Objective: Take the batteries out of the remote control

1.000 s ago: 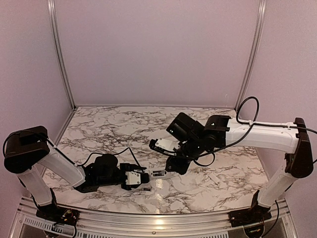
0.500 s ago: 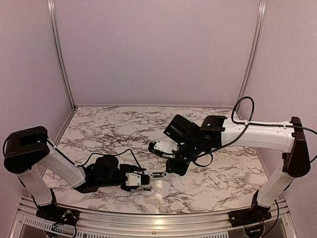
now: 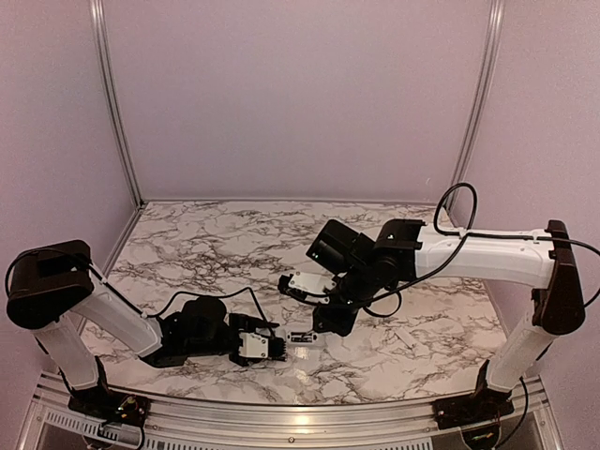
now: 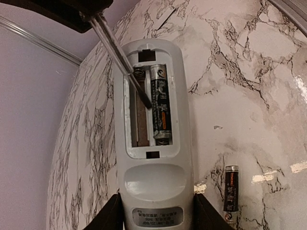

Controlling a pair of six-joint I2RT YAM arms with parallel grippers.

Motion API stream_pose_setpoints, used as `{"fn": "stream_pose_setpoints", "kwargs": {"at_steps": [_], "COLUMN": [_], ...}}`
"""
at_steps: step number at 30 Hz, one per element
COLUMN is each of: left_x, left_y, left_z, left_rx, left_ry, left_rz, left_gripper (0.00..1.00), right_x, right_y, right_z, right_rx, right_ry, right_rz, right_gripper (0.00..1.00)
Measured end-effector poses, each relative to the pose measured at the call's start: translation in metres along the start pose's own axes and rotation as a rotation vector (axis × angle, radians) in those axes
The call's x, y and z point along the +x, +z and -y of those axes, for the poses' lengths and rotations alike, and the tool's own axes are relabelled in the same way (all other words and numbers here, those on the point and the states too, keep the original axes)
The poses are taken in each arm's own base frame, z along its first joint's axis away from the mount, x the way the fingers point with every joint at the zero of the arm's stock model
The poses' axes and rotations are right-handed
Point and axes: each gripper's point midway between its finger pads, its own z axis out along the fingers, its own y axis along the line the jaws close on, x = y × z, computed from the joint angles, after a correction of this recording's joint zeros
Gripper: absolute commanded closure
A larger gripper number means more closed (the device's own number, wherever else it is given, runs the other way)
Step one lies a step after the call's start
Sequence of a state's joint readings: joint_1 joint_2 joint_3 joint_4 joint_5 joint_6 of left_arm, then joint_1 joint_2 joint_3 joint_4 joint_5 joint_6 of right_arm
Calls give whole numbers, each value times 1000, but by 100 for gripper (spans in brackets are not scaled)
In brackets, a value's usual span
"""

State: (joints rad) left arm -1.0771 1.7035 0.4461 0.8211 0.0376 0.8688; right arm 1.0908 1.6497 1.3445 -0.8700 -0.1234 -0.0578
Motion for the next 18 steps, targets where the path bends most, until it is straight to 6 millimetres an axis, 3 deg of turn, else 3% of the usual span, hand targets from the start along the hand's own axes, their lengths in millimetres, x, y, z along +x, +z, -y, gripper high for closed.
{"fn": "stream_pose_setpoints", "kwargs": {"at_steps": [18], "left_x": [2], "left_y": [-4], "left_z": [13], "left_rx": [16], "left_ry": [68], "left_rz": [-8], "left_gripper": [100], "right_x": [4], "right_y": [12], "right_z": [-13], "right_rx": [-31], "right_ry": [-40], "right_rz": [-44], "right_gripper": [100]}}
